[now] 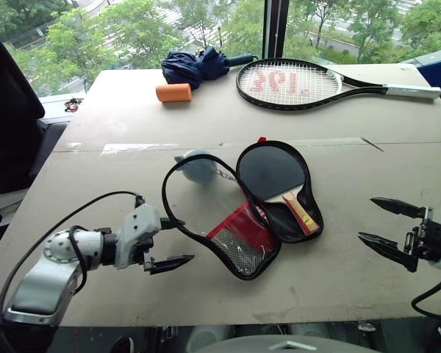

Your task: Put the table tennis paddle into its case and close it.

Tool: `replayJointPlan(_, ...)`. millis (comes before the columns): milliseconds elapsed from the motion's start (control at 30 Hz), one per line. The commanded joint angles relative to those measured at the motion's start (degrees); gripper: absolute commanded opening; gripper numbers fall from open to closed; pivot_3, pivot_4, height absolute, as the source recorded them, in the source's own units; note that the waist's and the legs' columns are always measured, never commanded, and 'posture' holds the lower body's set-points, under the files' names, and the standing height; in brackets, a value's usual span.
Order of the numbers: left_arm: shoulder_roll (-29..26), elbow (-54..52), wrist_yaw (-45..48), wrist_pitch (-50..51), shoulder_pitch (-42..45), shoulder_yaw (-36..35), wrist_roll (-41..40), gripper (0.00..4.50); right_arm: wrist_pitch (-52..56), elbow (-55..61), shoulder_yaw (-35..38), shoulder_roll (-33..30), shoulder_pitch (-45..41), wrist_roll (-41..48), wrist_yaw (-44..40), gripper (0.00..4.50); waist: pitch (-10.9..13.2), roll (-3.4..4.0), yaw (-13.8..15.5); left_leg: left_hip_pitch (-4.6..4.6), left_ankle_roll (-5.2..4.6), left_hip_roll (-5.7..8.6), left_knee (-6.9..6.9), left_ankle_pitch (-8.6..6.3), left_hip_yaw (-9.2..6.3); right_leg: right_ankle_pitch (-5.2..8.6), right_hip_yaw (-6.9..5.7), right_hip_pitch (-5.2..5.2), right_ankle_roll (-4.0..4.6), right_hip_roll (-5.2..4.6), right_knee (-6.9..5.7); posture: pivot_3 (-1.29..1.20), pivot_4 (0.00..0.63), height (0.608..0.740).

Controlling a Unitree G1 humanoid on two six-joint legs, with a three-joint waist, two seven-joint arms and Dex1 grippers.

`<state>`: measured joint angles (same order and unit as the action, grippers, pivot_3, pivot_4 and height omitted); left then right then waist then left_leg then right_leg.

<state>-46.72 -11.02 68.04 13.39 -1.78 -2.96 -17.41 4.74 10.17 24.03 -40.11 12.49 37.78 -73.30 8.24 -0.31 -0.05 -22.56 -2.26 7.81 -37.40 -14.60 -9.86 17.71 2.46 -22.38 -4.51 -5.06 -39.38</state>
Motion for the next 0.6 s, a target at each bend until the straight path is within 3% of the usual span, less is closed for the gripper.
replayJointPlan(33,4.55,6.39,-2.94,-7.66,9.76,3.13,3.34,4.50,0.13,3.08,1.75,-0.98,0.81,1.40,0.05,4.36,0.01,-0.02,0.42,0.00,0.00,0.02,-0.02,0.00,-0.02,0.00,-0.04,0.01,-0.01,-0.02,0.00,0.00,0.150,0.726)
replayJointPlan(267,16.74,13.93,-4.71,-15.20,27.03,9.10,4.61,4.50,1.76,4.03,4.46,-0.69,0.57,3.48,3.01,4.36,-0.05,-0.11,0.78,-0.14,-0.01,0.05,-0.26,0.00,-0.04,-0.03,-0.11,0.01,-0.05,-0.02,-0.02,0.00,0.150,0.726)
replayJointPlan(400,26.77,20.35,-8.26,-11.43,38.55,10.84,2.58,4.50,2.30,5.52,6.07,-0.31,2.25,4.86,3.96,4.36,-0.02,-0.16,0.98,-0.20,-0.01,0.04,-0.35,0.00,-0.05,-0.03,-0.11,-0.01,-0.05,0.02,-0.06,0.00,0.150,0.726)
replayJointPlan(600,30.56,32.47,-15.04,-14.65,45.42,11.69,8.99,4.50,2.60,7.38,7.56,0.55,4.67,5.77,5.48,4.36,0.00,-0.27,0.03,-0.26,-0.07,0.06,-0.73,-0.04,0.01,-0.03,-0.15,-0.01,-0.09,0.04,-0.35,0.00,0.150,0.726)
